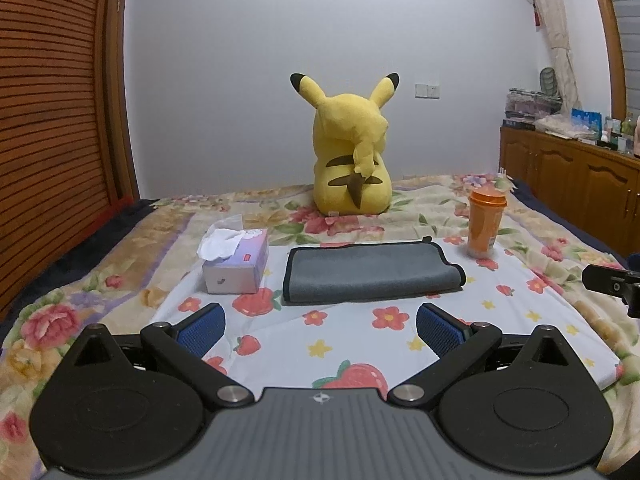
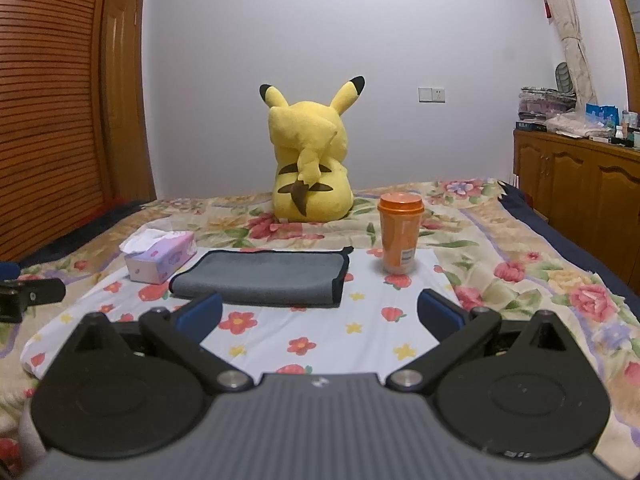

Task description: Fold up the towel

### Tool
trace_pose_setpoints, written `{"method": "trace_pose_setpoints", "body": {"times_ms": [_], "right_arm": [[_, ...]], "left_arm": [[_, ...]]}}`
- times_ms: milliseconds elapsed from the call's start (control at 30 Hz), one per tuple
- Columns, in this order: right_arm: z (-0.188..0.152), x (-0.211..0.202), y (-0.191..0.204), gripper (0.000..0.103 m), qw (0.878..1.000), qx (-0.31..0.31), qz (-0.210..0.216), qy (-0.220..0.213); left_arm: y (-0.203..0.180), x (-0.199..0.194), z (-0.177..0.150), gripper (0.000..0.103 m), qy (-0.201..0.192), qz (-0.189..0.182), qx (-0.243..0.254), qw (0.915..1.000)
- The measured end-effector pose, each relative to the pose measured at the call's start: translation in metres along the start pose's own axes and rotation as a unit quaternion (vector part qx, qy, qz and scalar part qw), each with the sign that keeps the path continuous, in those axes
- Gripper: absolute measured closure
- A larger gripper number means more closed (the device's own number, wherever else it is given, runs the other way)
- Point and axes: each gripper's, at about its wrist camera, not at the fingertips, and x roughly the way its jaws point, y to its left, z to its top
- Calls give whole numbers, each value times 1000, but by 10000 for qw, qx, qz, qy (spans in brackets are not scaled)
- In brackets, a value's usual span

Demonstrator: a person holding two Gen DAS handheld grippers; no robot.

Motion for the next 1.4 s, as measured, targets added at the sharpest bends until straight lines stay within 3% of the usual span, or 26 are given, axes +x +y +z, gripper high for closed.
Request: {"method": "trace_pose_setpoints", "body": {"times_ms": [1400], "right_arm": [[0, -1, 0, 0, 10000, -11, 8, -11]], "left_arm": [[-2, 1, -3, 0, 42, -7, -9, 10000]]}}
